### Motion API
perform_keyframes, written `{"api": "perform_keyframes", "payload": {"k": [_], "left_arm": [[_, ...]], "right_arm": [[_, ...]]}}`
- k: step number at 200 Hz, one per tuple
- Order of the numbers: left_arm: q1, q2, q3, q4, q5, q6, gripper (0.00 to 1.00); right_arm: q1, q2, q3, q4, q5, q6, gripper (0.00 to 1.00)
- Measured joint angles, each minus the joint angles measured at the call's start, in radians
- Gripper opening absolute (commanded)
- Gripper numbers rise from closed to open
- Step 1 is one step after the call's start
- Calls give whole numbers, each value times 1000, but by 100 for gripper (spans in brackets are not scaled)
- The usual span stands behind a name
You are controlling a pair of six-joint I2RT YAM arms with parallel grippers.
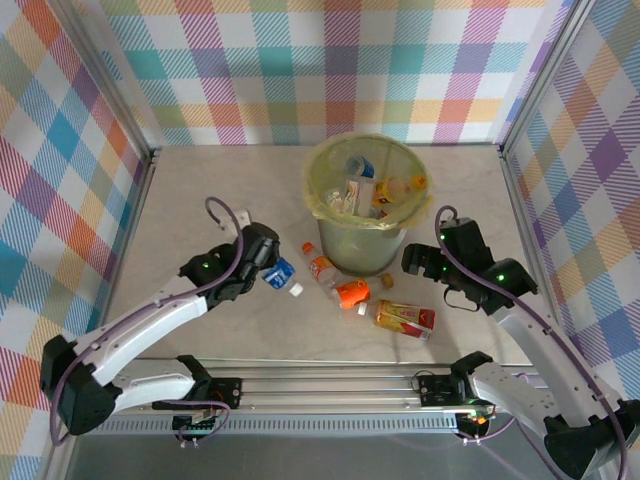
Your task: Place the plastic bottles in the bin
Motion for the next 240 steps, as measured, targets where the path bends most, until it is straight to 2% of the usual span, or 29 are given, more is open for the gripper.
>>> {"api": "perform_keyframes", "payload": {"k": [39, 83, 113, 160, 208, 240], "left_arm": [[40, -63, 136, 62, -103, 188, 51], [62, 0, 314, 263, -100, 370, 54], [69, 137, 444, 443, -31, 445, 54], [72, 428, 661, 629, 115, 497, 53], [73, 715, 947, 660, 266, 537, 53], [73, 837, 1068, 652, 364, 564, 54]], "right_arm": [[0, -56, 0, 12, 29, 4, 100], [0, -110, 0, 27, 57, 7, 100], [0, -123, 0, 31, 72, 8, 100], [0, -126, 0, 53, 76, 8, 100], [0, -116, 0, 74, 76, 19, 100], [0, -108, 0, 74, 76, 31, 100]]}}
